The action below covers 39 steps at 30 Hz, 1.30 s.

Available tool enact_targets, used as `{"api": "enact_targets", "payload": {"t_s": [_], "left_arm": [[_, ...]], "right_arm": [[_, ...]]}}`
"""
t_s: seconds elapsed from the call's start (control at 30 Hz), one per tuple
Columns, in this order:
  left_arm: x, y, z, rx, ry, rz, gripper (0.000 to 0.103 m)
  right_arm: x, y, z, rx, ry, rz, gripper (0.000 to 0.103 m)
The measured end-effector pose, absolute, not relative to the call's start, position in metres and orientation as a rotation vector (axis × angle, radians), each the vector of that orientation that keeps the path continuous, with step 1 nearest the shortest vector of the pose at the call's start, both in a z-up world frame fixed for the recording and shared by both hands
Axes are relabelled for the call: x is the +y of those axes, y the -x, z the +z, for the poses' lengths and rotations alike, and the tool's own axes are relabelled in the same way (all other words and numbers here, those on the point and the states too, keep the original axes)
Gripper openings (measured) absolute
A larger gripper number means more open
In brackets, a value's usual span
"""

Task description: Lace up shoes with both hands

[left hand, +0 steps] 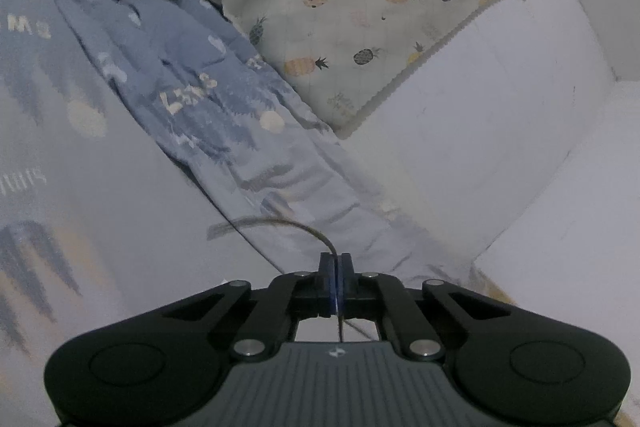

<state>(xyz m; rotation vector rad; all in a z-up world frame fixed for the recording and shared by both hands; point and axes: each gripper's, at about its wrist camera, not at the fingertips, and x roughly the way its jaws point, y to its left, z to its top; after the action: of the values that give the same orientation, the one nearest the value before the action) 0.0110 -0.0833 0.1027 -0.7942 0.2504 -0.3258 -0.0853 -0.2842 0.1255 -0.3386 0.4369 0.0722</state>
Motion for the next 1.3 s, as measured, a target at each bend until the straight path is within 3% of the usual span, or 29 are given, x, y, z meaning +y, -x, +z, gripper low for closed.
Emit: {"api": "enact_targets", "payload": {"t_s": [0.07, 0.1, 0.87, 1.3], "left_arm": [[-0.081, -0.009, 0.104, 0.234, 0.788, -0.306, 0.0], [-0.08, -0.007, 0.105, 0.223, 0.788, -0.295, 0.0], [-0.062, -0.006, 0.109, 0.2, 0.734, -0.157, 0.0], [-0.124, 0.003, 0.106, 0.327, 0.611, -0.502, 0.0]], "right_arm": [[-0.28, 0.088, 0.125, 0.428, 0.349, 0.086, 0.034], [-0.278, 0.089, 0.125, 0.423, 0.354, 0.094, 0.035], [-0.247, 0.1, 0.123, 0.455, 0.376, 0.34, 0.035], [-0.226, 0.112, 0.132, 0.269, 0.376, 0.254, 0.035]]}}
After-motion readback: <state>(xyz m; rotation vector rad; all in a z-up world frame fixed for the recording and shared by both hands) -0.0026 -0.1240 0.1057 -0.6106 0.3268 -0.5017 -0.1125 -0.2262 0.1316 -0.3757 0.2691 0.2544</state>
